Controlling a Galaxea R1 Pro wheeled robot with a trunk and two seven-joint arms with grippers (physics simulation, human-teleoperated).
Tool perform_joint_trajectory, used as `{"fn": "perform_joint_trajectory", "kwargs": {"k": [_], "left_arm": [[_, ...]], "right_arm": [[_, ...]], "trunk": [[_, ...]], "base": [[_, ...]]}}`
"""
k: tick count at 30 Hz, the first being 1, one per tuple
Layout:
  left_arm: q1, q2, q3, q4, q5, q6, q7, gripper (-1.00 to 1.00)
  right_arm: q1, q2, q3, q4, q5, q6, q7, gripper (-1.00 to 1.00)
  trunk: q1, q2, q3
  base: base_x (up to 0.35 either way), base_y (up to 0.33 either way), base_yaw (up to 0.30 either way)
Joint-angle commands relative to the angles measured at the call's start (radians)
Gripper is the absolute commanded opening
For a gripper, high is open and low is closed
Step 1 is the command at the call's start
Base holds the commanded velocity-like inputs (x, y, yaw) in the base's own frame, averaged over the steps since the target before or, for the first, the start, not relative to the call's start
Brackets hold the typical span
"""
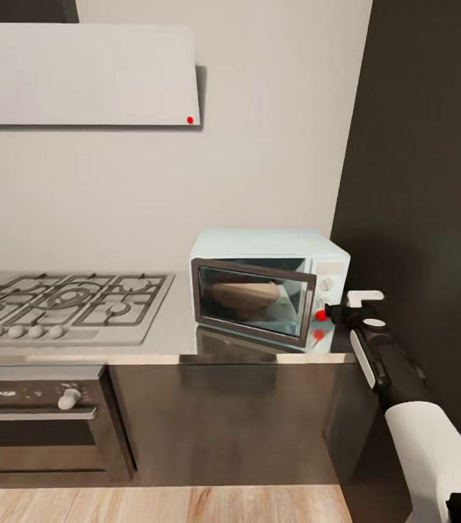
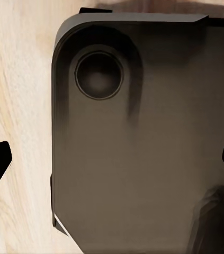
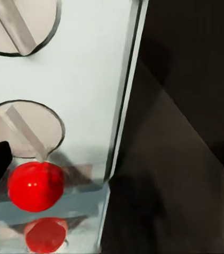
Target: In the kitchen, take the popcorn bag from the countertop, put it into the microwave, and heat it until the popcorn is cooked so the cooked popcorn ends up inside the bag.
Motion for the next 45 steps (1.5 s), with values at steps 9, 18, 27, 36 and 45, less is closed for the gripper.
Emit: {"fn": "perform_joint_trajectory", "kwargs": {"k": [9, 18, 27, 36, 45], "left_arm": [[0.0, 0.0, 0.001, 0.0, 0.007, -0.001, 0.0, 1.0], [0.0, 0.0, 0.001, 0.0, 0.007, -0.001, 0.0, 1.0], [0.0, -0.004, 0.003, -0.001, 0.007, -0.002, 0.001, 1.0], [0.0, -0.003, 0.004, -0.001, 0.007, -0.002, 0.001, 1.0], [0.0, -0.003, 0.003, -0.001, 0.007, -0.002, 0.001, 1.0]], "right_arm": [[-0.001, -0.011, -0.001, -0.001, 0.007, 0.014, 0.328, 1.0], [-0.001, -0.007, 0.003, -0.016, 0.007, 0.022, 0.534, 1.0], [-0.001, 0.004, 0.005, -0.086, 0.005, 0.155, 0.576, 1.0], [-0.001, 0.004, 0.006, -0.085, 0.004, 0.156, 0.576, 1.0], [-0.001, 0.005, 0.006, -0.082, 0.004, 0.156, 0.576, 1.0]], "trunk": [[0.0, -0.001, -0.001], [0.0, -0.001, -0.001], [0.0, -0.001, -0.001], [0.0, -0.001, -0.001], [0.0, -0.001, -0.001]], "base": [[0.014, 0.0, 0.0], [0.0, 0.0, 0.0], [-0.077, 0.048, 0.0], [-0.257, 0.192, 0.0], [-0.26, 0.217, 0.0]]}}
